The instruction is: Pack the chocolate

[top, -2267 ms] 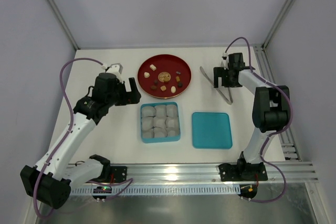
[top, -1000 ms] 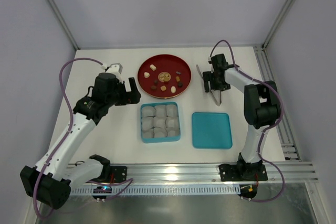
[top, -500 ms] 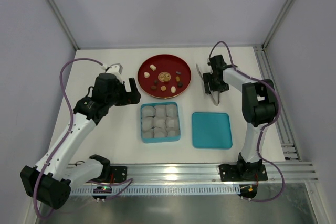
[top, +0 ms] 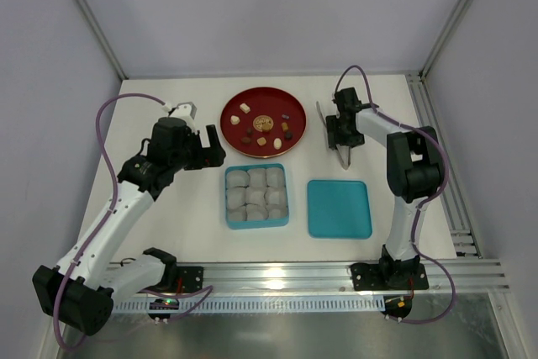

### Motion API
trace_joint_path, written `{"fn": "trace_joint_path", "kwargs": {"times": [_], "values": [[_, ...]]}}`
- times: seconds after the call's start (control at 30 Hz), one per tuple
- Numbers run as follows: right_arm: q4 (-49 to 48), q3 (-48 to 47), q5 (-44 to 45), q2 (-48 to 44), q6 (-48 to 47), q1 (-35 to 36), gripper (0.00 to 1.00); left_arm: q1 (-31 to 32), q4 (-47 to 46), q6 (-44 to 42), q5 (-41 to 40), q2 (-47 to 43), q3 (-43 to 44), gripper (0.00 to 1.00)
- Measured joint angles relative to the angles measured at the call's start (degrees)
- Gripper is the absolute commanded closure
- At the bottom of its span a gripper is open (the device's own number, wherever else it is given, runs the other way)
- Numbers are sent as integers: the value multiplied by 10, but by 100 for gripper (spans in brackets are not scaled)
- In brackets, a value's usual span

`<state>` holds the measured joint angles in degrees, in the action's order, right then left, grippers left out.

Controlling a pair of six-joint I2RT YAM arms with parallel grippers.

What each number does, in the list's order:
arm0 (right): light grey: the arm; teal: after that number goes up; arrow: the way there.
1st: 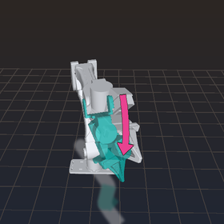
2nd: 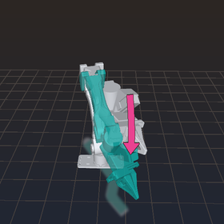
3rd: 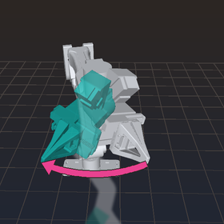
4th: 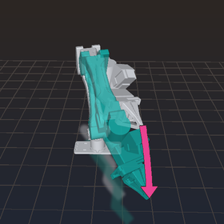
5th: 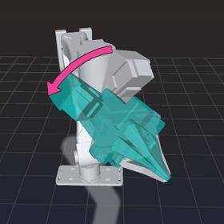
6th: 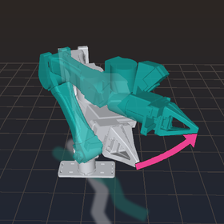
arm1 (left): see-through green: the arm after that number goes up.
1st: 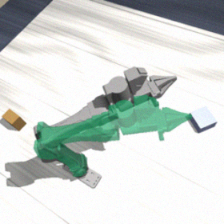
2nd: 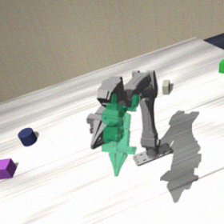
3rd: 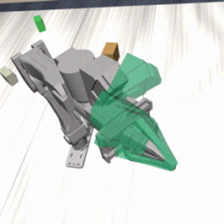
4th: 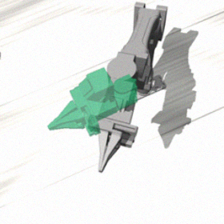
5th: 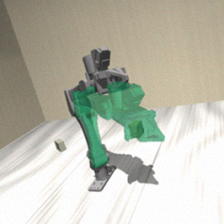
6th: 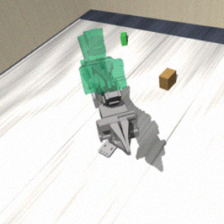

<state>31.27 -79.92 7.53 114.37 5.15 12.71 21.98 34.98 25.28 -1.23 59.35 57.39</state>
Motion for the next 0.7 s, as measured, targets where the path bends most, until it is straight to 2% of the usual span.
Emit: {"fn": "trace_joint_path", "kwargs": {"times": [0.17,0.47,0.7], "values": [[-5,1,5,0,9,1,41,0,0,0,0,0,0,0],[11,1,20,-10,10,3,43,0,0,0,-1,0,0,0],[44,-6,34,-52,11,4,44,0,0,0,-2,0,0,0]]}}
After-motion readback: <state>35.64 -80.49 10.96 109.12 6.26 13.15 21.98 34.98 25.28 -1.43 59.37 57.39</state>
